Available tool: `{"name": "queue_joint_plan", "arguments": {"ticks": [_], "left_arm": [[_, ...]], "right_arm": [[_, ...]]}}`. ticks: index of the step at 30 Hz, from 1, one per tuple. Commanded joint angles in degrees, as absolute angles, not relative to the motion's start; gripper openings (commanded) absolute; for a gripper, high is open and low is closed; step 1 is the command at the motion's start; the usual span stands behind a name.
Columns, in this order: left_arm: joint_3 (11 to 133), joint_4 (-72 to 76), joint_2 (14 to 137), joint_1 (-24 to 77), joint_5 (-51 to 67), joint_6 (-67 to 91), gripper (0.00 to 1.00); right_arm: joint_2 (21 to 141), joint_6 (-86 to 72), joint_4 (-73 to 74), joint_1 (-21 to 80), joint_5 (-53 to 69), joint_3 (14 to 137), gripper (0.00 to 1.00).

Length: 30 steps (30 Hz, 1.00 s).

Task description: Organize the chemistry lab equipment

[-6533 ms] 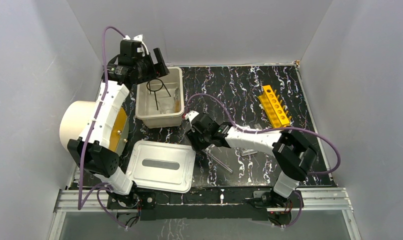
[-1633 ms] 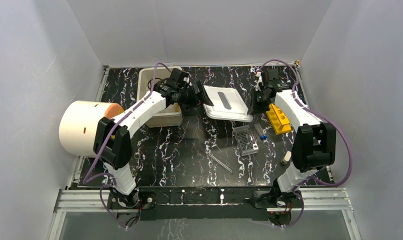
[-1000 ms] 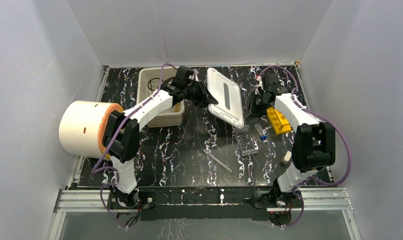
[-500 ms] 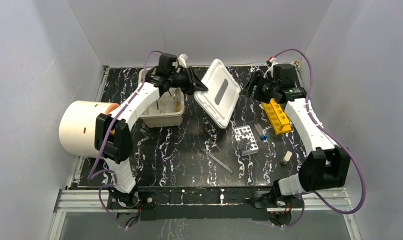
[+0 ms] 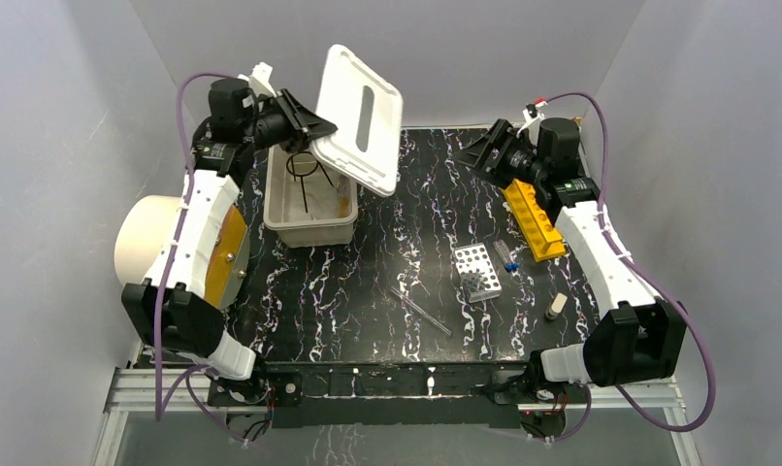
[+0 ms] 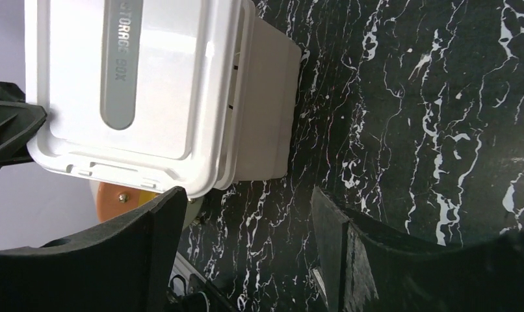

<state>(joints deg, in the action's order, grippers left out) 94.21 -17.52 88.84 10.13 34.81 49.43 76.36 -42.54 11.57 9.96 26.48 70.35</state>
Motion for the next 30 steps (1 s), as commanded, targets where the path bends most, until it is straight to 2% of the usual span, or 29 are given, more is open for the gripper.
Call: {"name": "queue_joint_plan", "arguments": {"ticks": [1, 15, 30], "left_arm": [[94.51, -24.59, 83.96, 7.21, 28.93, 44.62, 0.0], [81.14, -21.52, 76.17, 2.96, 32.19, 38.58, 0.0], [78.93, -19.67, 75.2, -2.6, 33.72, 43.84, 0.0]], "right_arm": [[78.26, -44.41, 6.21, 12.49, 27.97, 71.95, 0.78], [89.34, -42.46, 2.81, 26.57, 21.66, 77.96, 0.76], [102.46, -40.22, 4.96, 32.37, 17.86, 86.26, 0.74]]}}
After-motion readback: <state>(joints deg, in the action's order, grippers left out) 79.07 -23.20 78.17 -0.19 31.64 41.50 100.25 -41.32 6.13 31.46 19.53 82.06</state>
